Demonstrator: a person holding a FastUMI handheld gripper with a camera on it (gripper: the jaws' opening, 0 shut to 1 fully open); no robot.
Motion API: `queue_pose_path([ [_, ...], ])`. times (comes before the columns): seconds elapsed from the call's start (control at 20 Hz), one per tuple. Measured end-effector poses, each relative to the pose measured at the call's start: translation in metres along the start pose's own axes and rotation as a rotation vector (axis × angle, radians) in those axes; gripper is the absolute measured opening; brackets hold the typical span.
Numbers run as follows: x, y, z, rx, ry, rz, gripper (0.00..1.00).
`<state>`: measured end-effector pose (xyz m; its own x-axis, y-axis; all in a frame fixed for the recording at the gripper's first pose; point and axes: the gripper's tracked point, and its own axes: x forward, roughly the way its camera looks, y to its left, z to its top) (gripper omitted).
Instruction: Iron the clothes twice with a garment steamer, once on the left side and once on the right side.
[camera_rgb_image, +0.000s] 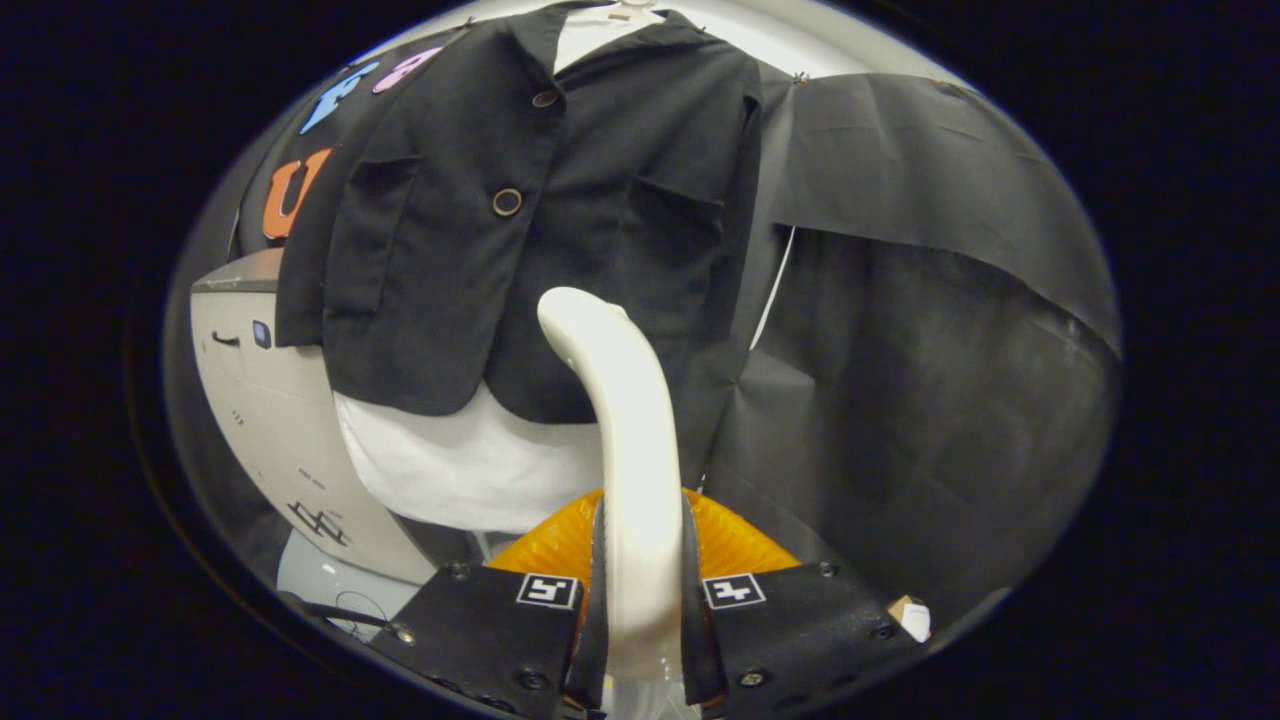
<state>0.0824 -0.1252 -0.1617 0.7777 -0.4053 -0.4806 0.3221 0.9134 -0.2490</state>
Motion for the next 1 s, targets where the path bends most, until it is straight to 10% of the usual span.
queue_pose_path([
  [0.5,-0.032,0.008,-0.031,0.019,0.046,0.010,0.32],
  [1.0,-0.127,-0.009,0.051,0.101,-0.132,0.015,0.32],
])
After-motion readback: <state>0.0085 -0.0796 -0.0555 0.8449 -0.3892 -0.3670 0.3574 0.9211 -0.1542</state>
